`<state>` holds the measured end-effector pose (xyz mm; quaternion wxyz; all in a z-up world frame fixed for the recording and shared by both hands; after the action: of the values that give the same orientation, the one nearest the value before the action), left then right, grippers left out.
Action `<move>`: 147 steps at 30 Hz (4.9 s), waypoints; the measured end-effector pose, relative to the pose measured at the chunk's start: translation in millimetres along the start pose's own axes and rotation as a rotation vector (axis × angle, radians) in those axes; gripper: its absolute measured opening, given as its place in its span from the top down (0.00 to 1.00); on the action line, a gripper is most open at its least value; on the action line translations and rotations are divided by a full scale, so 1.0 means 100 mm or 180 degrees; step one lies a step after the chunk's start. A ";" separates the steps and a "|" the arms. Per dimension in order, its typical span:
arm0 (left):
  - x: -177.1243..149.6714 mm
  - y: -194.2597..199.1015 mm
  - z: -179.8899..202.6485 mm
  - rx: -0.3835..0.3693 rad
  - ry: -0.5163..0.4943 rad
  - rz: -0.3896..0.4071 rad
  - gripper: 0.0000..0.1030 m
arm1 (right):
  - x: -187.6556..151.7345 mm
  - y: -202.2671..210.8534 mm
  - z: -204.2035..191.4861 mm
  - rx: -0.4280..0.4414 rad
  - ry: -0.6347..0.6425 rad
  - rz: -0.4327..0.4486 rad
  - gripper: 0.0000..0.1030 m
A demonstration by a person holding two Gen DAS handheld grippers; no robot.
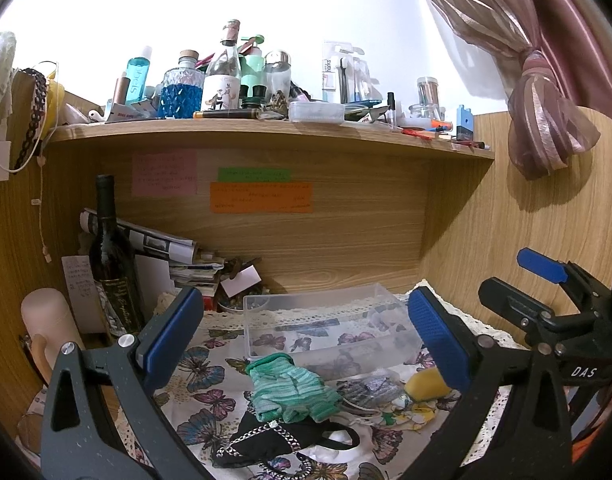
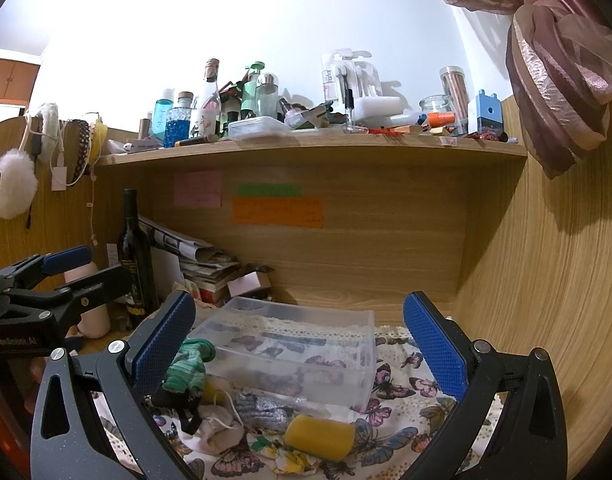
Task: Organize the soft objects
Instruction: 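Grasp the green striped sock with the left gripper while the right gripper grasps the yellow sponge, then carry the sock and sponge over the clear box and open both grippers, then lift both open grippers away from the clear box, then grasp the black chain-patterned cloth with the left gripper while the right gripper grasps the silver foil bag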
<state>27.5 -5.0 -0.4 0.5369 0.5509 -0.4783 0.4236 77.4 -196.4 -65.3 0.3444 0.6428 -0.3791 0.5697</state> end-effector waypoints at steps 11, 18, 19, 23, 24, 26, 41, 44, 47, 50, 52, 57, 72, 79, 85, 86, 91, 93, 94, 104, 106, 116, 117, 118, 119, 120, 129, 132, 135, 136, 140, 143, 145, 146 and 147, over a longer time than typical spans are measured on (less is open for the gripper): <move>-0.04 -0.09 0.02 -0.0034 0.0004 -0.0152 0.00 | -0.04 -0.03 0.03 -0.0001 -0.0005 -0.0046 0.00; -0.36 -0.40 -0.06 -0.0114 0.0070 -0.0632 0.00 | -0.28 -0.18 0.12 -0.0028 -0.0012 -0.0352 0.00; -0.41 -0.43 -0.06 -0.0126 0.0082 -0.0690 0.00 | -0.36 -0.23 0.15 0.0001 -0.0044 -0.0463 0.00; -0.64 -0.59 -0.13 -0.0125 0.0169 -0.0915 0.00 | -0.56 -0.34 0.23 0.0007 -0.0088 -0.0705 0.00; -0.68 -0.62 -0.15 -0.0127 0.0200 -0.0961 0.00 | -0.59 -0.35 0.24 0.0010 -0.0100 -0.0744 0.00; -0.75 -0.68 -0.18 -0.0149 0.0256 -0.1025 0.00 | -0.70 -0.41 0.30 0.0012 -0.0141 -0.0876 0.00; -1.07 -1.07 -0.07 -0.0362 0.0340 -0.1408 0.25 | -1.17 -0.75 0.49 0.0188 -0.0464 -0.1509 0.39; -1.06 -1.07 -0.08 -0.0369 0.0341 -0.1405 0.35 | -1.20 -0.75 0.53 0.0193 -0.0523 -0.1517 0.43; -1.04 -1.05 -0.08 -0.0359 0.0274 -0.1363 0.51 | -1.18 -0.74 0.56 0.0210 -0.0587 -0.1489 0.46; -1.01 -1.01 -0.07 -0.0375 0.0236 -0.1330 0.63 | -1.12 -0.70 0.56 0.0196 -0.0572 -0.1420 0.48; -0.97 -0.98 -0.07 -0.0352 0.0205 -0.1271 0.65 | -1.06 -0.67 0.55 0.0183 -0.0537 -0.1344 0.48; -0.82 -0.86 -0.09 -0.0340 0.0175 -0.1107 0.67 | -0.90 -0.64 0.51 0.0167 -0.0454 -0.1150 0.48; -0.24 -1.05 -0.21 -0.0317 0.0138 -0.0894 0.67 | -0.21 -0.88 0.35 0.0188 -0.0118 -0.0663 0.48; -0.20 -1.44 -0.30 -0.0386 0.0205 -0.1157 0.67 | -0.08 -1.21 0.34 0.0149 -0.0032 -0.0731 0.48; -0.36 -1.89 -0.33 -0.0433 0.0228 -0.1602 0.67 | -0.15 -1.58 0.37 0.0169 -0.0063 -0.0999 0.48; -0.41 -1.98 -0.33 -0.0453 0.0240 -0.1706 0.67 | -0.16 -1.62 0.38 0.0164 -0.0058 -0.1040 0.48; -0.58 -2.22 -0.31 -0.0478 0.0221 -0.1961 0.67 | -0.35 -1.92 0.42 0.0081 -0.0002 -0.1349 0.48; -0.61 -2.29 -0.30 -0.0472 0.0175 -0.2054 0.67 | -0.44 -2.03 0.44 0.0060 0.0017 -0.1474 0.48; -0.63 -2.32 -0.29 -0.0482 0.0159 -0.2103 0.67 | -0.50 -2.09 0.45 0.0046 0.0027 -0.1564 0.48; -0.82 -2.55 -0.20 -0.0579 -0.0001 -0.2486 0.66 | -0.77 -2.32 0.47 0.0034 0.0130 -0.1944 0.47; -0.83 -2.58 -0.19 -0.0586 -0.0015 -0.2519 0.58 | -0.76 -2.32 0.46 0.0035 0.0143 -0.1949 0.46; -0.49 -2.30 -0.26 -0.0452 -0.0085 -0.2111 0.39 | -0.50 -2.16 0.43 -0.0004 0.0164 -0.1652 0.29; -0.44 -2.24 -0.26 -0.0438 -0.0099 -0.2048 0.35 | -0.44 -2.09 0.42 -0.0007 0.0177 -0.1577 0.28; -0.38 -2.18 -0.26 -0.0422 -0.0116 -0.1972 0.30 | -0.39 -2.03 0.41 -0.0011 0.0192 -0.1515 0.26; -0.31 -2.09 -0.26 -0.0409 -0.0127 -0.1874 0.28 | -0.35 -1.99 0.40 -0.0013 0.0205 -0.1467 0.22; -0.26 -2.02 -0.26 -0.0401 -0.0135 -0.1788 0.23 | -0.31 -1.94 0.38 -0.0008 0.0220 -0.1399 0.20; 0.01 -1.34 -0.20 -0.0218 -0.0222 -0.1185 0.01 | -0.10 -1.39 0.24 0.0127 0.0207 -0.0981 0.14; -0.06 -1.19 -0.16 -0.0196 -0.0225 -0.1116 0.00 | -0.11 -1.24 0.20 0.0148 0.0206 -0.0907 0.11; -0.19 -1.10 -0.17 -0.0216 -0.0194 -0.1147 0.00 | -0.18 -1.12 0.17 0.0185 0.0180 -0.0903 0.10; -0.24 -1.08 -0.16 -0.0216 -0.0183 -0.1173 0.00 | -0.21 -1.09 0.16 0.0188 0.0173 -0.0915 0.10; -0.49 -1.05 -0.15 -0.0228 -0.0143 -0.1320 0.00 | -0.40 -1.02 0.12 0.0212 0.0134 -0.1018 0.10; -0.66 -1.02 -0.17 -0.0230 -0.0146 -0.1394 0.00 | -0.57 -1.02 0.12 0.0247 0.0058 -0.1152 0.10; -0.77 -1.03 -0.18 -0.0216 -0.0148 -0.1460 0.00 | -0.70 -1.03 0.14 0.0265 0.0003 -0.1260 0.10; -0.82 -1.02 -0.19 -0.0215 -0.0143 -0.1491 0.00 | -0.76 -1.03 0.15 0.0267 -0.0024 -0.1301 0.10; -0.88 -1.02 -0.21 -0.0211 -0.0134 -0.1517 0.00 | -0.83 -1.06 0.16 0.0278 -0.0065 -0.1364 0.10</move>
<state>112.8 18.5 -104.4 0.6294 0.6390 -0.3595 0.2575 173.0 -152.2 -150.3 0.4255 0.7287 -0.2123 0.4928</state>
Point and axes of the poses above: each gripper's, at about its wrist camera, not at the fingertips, and y roughly against the way its jaws point, z to its right, x to its top, the point moved 3 cm from there along -y, roughly the way its jaws point, and after that the axes turned 6 degrees about -y, right-handed, at the moved point
